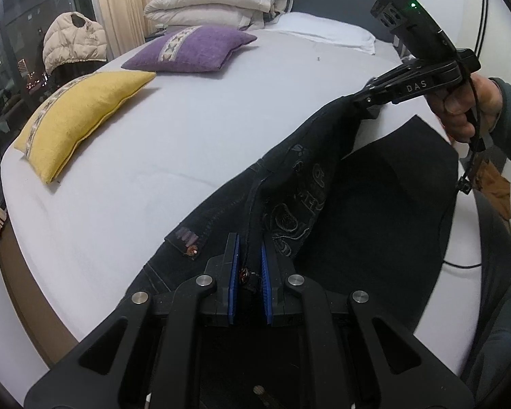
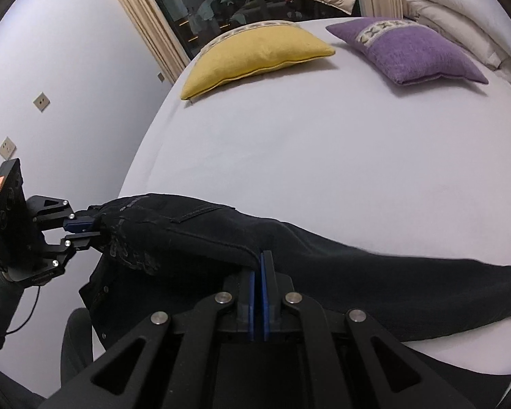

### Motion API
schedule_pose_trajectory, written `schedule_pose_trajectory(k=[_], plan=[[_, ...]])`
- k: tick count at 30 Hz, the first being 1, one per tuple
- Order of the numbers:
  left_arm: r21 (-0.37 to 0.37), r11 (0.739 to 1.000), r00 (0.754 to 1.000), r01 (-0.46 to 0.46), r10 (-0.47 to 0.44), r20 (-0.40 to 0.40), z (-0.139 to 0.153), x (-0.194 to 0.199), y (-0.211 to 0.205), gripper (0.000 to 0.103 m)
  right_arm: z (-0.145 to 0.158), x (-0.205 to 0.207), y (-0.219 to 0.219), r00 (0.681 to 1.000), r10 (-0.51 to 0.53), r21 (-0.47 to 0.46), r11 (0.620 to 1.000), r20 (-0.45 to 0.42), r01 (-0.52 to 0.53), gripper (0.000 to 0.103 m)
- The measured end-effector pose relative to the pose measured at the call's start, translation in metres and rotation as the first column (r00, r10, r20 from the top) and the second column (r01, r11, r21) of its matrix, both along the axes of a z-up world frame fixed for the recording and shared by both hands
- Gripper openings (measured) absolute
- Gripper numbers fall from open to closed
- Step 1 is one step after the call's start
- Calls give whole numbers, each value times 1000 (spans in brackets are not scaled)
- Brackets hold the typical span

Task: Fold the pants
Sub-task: 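Lift the waistband with both grippers and fold the jeans over onto the legs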

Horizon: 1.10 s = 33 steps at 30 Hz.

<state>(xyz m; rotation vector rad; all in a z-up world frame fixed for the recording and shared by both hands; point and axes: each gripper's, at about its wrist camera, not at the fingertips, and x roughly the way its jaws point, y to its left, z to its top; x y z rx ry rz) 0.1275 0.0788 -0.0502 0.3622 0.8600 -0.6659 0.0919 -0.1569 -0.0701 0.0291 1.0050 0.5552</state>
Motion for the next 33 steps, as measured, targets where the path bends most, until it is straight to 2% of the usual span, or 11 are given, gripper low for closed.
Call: schedule_pose_trajectory(k=[5, 7, 10, 13, 17, 20, 23, 25, 29, 33], plan=[[-2, 1000, 1000, -7, 7, 28, 16, -25, 3, 10, 30, -17, 15, 997, 56, -107, 993, 55, -49, 4], [3, 1000, 1000, -3, 3, 27, 16, -39, 4, 10, 31, -33, 23, 994, 90, -163, 983, 61, -79, 4], [-9, 1000, 1000, 9, -9, 1, 6, -61, 10, 10, 15, -57, 29, 992, 121, -187, 976, 31, -113, 4], [22, 999, 999, 46, -46, -17, -13, -87, 9, 10, -23, -96, 40, 988, 151, -242, 959, -14, -150, 4], [92, 991, 994, 94, -89, -66, -55, -123, 6, 10, -75, -127, 40, 985, 132, -234, 960, -107, -154, 4], [98, 990, 990, 100, -90, -104, -75, -144, 9, 10, -93, -144, 34, 986, 95, -217, 968, -140, -125, 4], [105, 989, 991, 103, -92, -97, -77, -159, 12, 10, -91, -153, 33, 989, 91, -225, 968, -119, -116, 4], [112, 988, 992, 105, -96, -83, -73, -170, 15, 10, -86, -161, 40, 990, 111, -274, 953, -83, -130, 4], [132, 986, 994, 102, -95, -56, -58, -190, 28, 10, -77, -168, 52, 990, 136, -294, 945, -46, -144, 4], [142, 985, 994, 94, -85, -66, -55, -190, 42, 10, -78, -183, 66, 983, 180, -303, 936, -31, -180, 4]])
